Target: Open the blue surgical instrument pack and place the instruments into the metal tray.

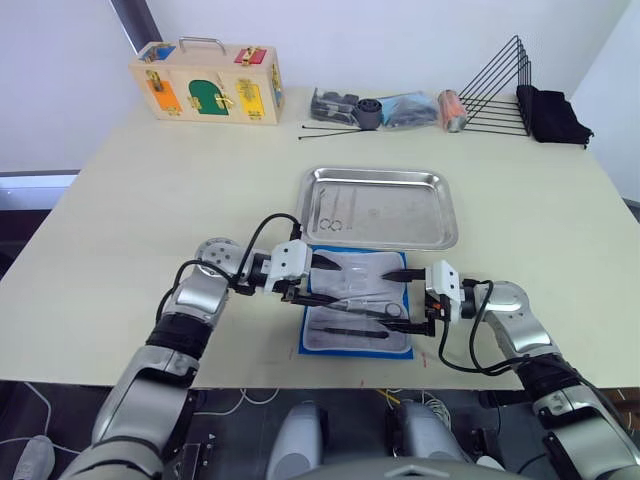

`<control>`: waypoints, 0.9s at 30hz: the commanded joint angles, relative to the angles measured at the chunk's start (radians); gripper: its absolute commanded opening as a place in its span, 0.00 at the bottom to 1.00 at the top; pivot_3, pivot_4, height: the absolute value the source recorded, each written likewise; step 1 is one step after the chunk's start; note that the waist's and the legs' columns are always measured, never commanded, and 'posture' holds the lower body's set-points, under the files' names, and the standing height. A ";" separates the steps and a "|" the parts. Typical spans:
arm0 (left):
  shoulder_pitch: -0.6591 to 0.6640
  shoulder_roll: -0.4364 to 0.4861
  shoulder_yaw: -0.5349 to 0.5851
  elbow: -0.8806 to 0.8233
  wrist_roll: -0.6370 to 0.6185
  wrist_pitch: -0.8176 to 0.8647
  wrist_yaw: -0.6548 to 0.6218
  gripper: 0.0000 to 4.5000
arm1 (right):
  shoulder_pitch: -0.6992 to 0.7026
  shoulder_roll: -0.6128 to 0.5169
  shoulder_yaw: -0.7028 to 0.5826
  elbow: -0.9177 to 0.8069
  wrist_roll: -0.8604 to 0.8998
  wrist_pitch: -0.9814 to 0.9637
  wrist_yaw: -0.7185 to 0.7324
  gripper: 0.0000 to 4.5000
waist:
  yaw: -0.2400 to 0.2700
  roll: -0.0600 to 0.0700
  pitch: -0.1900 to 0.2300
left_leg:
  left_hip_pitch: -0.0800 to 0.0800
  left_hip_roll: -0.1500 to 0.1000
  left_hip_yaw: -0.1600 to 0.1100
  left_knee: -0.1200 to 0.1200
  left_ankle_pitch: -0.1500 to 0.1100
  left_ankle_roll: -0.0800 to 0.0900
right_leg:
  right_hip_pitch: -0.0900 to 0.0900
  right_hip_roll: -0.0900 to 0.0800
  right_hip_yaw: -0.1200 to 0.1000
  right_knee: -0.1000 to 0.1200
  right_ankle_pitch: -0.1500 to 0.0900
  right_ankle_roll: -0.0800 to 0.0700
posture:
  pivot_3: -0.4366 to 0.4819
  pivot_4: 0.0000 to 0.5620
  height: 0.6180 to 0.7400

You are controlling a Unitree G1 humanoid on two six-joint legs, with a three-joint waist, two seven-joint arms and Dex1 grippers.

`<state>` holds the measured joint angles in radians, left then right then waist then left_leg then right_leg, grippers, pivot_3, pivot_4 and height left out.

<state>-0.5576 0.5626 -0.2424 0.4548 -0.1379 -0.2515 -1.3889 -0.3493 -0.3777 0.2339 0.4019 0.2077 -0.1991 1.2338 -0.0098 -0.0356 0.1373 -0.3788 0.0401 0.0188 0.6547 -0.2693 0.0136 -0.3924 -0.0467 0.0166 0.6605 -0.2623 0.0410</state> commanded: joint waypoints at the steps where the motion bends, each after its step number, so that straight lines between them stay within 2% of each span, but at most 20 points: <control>1: 0.001 -0.004 -0.002 -0.013 -0.009 0.001 -0.020 0.66 | 0.053 -0.010 0.034 0.064 -0.047 0.043 -0.007 1.00 | 0.000 0.000 0.000 | 0.000 0.000 0.000 0.000 0.000 0.000 | 0.000 0.000 0.000 0.000 0.000 0.000 | 0.48 0.27 1.00; 10: 0.019 -0.010 0.008 -0.027 -0.023 0.011 -0.034 0.66 | 0.056 -0.009 0.035 0.064 -0.048 0.043 -0.012 1.00 | -0.001 0.000 0.000 | 0.000 0.000 0.000 0.000 0.000 0.000 | 0.000 0.000 0.000 0.000 0.000 0.000 | 0.48 0.27 1.00; 21: 0.022 -0.015 -0.030 0.004 0.038 0.037 -0.019 0.66 | 0.057 -0.008 0.035 0.064 -0.047 0.040 -0.014 1.00 | -0.001 0.000 -0.001 | 0.000 0.000 0.000 0.000 0.000 0.000 | 0.001 0.000 0.000 0.000 0.000 0.000 | 0.48 0.27 1.00; 22: 0.024 -0.016 -0.031 0.004 0.037 0.043 -0.022 0.54 | 0.058 -0.008 0.035 0.063 -0.047 0.041 -0.015 1.00 | 0.000 0.001 -0.001 | 0.001 0.000 0.000 0.000 0.000 0.000 | 0.001 0.000 0.000 0.000 0.000 0.000 | 0.48 0.27 1.00; 23: 0.026 -0.016 -0.033 0.002 0.036 0.050 -0.026 0.50 | 0.058 -0.008 0.036 0.063 -0.047 0.041 -0.015 1.00 | 0.000 0.001 -0.002 | 0.001 0.000 0.000 0.000 0.000 0.000 | 0.001 0.000 0.000 0.000 0.000 0.000 | 0.48 0.27 1.00; 25: 0.031 -0.016 -0.035 -0.004 0.032 0.062 -0.032 0.27 | 0.059 -0.008 0.036 0.062 -0.047 0.041 -0.016 1.00 | 0.000 0.001 -0.002 | 0.001 0.000 0.000 0.000 0.000 0.000 | 0.001 0.000 0.000 0.000 0.000 0.000 | 0.48 0.27 1.00; 26: 0.035 -0.015 -0.037 -0.009 0.031 0.069 -0.035 0.27 | 0.059 -0.008 0.037 0.062 -0.047 0.041 -0.016 1.00 | 0.000 0.001 -0.002 | 0.001 0.000 0.000 0.000 0.000 0.000 | 0.001 0.000 0.000 0.000 0.000 0.000 | 0.48 0.27 1.00; 27: 0.039 -0.013 -0.038 -0.015 0.029 0.074 -0.037 0.16 | 0.059 -0.008 0.037 0.062 -0.047 0.041 -0.017 1.00 | 0.000 0.001 -0.002 | 0.001 0.000 0.000 0.000 0.000 0.000 | 0.001 0.000 0.000 0.000 0.000 0.000 | 0.48 0.27 1.00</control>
<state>-0.5396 0.5451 -0.2652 0.4469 -0.1214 -0.2008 -1.4231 -0.3440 -0.3764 0.2340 0.4010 0.2077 -0.1991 1.2176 -0.0101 -0.0348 0.1349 -0.3778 0.0401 0.0187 0.6547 -0.2693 0.0136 -0.3915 -0.0467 0.0165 0.6606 -0.2623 0.0410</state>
